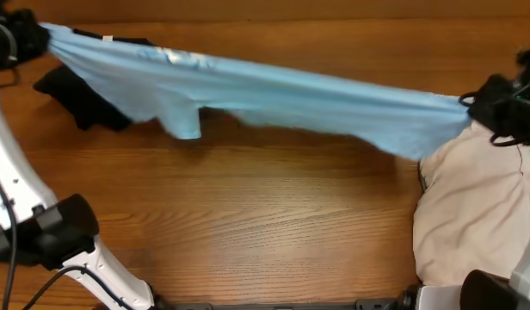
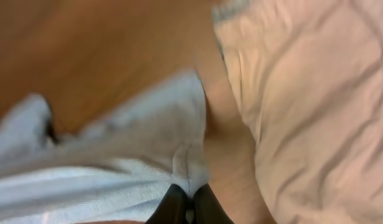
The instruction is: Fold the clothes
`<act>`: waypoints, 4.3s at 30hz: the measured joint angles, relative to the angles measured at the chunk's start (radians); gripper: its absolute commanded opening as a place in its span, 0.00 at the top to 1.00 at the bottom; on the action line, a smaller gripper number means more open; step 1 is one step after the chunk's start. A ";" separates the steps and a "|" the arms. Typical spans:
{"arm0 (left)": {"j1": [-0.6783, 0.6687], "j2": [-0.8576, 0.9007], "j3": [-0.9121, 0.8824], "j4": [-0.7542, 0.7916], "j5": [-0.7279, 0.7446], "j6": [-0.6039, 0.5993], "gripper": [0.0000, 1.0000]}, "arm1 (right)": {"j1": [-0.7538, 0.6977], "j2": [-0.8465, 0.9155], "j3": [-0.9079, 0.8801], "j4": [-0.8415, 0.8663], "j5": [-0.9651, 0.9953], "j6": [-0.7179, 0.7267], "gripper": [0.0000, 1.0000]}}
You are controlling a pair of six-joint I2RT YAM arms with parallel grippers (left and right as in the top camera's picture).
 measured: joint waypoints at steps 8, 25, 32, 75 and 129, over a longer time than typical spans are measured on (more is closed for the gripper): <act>0.065 -0.010 0.383 -0.077 0.072 -0.018 0.96 | 0.000 -0.042 0.319 -0.044 -0.046 -0.026 0.96; 0.083 -0.433 0.507 -0.200 -0.192 -0.021 0.96 | -0.011 -0.373 0.500 -0.080 -0.082 0.061 0.96; 0.150 -0.514 0.442 -0.208 -0.264 -0.021 0.96 | -0.011 -0.453 0.490 -0.081 -0.068 0.141 0.95; -0.401 0.395 0.024 -0.055 -0.319 0.106 0.21 | -0.049 0.454 -0.127 0.338 -0.202 -0.070 0.38; -0.299 0.098 -1.014 0.386 -0.399 -0.171 0.96 | 0.130 0.236 -0.504 0.308 -0.183 -0.087 0.41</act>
